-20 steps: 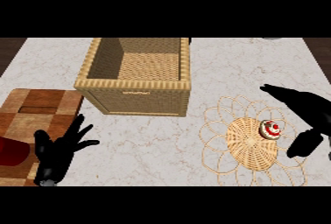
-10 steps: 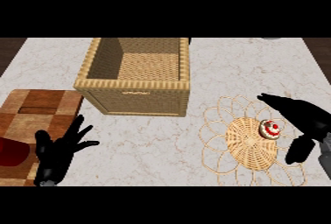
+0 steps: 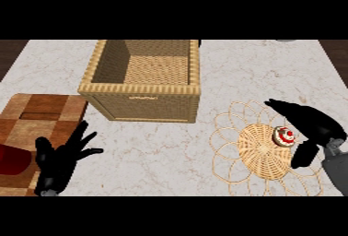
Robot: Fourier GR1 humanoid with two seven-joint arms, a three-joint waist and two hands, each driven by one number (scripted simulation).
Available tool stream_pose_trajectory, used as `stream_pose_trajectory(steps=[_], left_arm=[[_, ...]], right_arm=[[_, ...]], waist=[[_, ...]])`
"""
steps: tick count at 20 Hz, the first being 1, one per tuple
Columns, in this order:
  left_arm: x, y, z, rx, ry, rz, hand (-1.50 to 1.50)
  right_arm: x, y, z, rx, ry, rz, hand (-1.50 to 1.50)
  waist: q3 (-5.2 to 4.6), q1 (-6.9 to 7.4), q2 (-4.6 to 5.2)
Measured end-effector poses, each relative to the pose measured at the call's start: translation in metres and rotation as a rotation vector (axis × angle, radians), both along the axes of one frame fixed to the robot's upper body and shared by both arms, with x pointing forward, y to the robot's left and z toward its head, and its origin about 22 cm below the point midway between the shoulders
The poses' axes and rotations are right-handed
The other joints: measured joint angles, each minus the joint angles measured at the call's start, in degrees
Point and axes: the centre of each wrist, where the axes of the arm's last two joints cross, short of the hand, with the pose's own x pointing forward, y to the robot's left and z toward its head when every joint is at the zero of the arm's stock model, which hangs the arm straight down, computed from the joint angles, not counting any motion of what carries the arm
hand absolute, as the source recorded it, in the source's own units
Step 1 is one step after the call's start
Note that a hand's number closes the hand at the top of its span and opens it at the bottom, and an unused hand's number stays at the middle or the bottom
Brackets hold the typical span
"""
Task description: Pick the cupcake from the placemat and place it in the basket
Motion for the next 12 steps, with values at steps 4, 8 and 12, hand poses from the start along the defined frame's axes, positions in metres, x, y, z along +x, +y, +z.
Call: stream_pose_trajectory(steps=[4,8,12], left_arm=[[0.000,0.000,0.001,0.014,0.005,0.006,0.00],[0.003,0.003,-0.001,0.011,0.005,0.009,0.00],[0.000,0.000,-0.002,0.021,-0.009,0.008,0.00]], right_arm=[[-0.005,0.003,-0.008,-0.015,-0.013,0.030,1.50],[-0.002,0.000,-0.007,-0.054,-0.060,0.083,1.50],[-0.002,0.017,-0.010,-0.081,-0.091,0.109,1.50]], waist=[[-0.02,-0.20,-0.04],[0.04,-0.18,-0.07],[0.05,-0.08,-0.13]])
